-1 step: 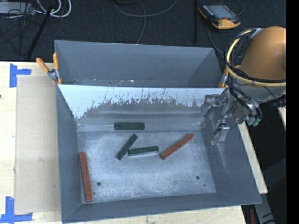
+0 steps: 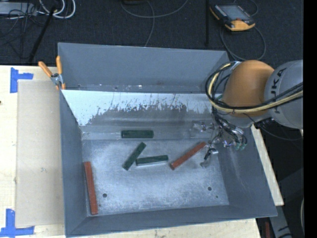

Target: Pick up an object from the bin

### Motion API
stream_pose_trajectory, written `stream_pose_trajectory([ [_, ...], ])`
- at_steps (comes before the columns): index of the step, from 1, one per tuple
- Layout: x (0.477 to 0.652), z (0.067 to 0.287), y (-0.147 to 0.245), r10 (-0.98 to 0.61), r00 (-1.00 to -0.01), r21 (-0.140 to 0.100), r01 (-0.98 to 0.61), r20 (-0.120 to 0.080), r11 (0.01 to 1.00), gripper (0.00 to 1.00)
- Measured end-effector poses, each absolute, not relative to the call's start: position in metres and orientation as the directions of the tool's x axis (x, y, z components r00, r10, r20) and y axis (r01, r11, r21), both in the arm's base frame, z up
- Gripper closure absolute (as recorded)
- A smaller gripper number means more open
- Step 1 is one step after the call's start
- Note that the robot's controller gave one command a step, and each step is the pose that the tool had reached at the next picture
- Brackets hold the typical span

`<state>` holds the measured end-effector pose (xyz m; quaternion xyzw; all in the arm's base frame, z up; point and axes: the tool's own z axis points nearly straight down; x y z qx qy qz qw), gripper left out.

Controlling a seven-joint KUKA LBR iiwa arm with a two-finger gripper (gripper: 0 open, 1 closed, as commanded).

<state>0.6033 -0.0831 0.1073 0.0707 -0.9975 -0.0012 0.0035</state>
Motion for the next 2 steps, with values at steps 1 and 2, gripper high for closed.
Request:
stream_pose_trajectory([
  [1,0.5807,0.0667,-0.0779,-0.133,-0.991,0.003,-0.133,0.005,0.991,0.00],
  [2,0.5828,0.0696,-0.0778,-0.136,-0.991,0.001,-0.136,0.000,0.991,1.00],
])
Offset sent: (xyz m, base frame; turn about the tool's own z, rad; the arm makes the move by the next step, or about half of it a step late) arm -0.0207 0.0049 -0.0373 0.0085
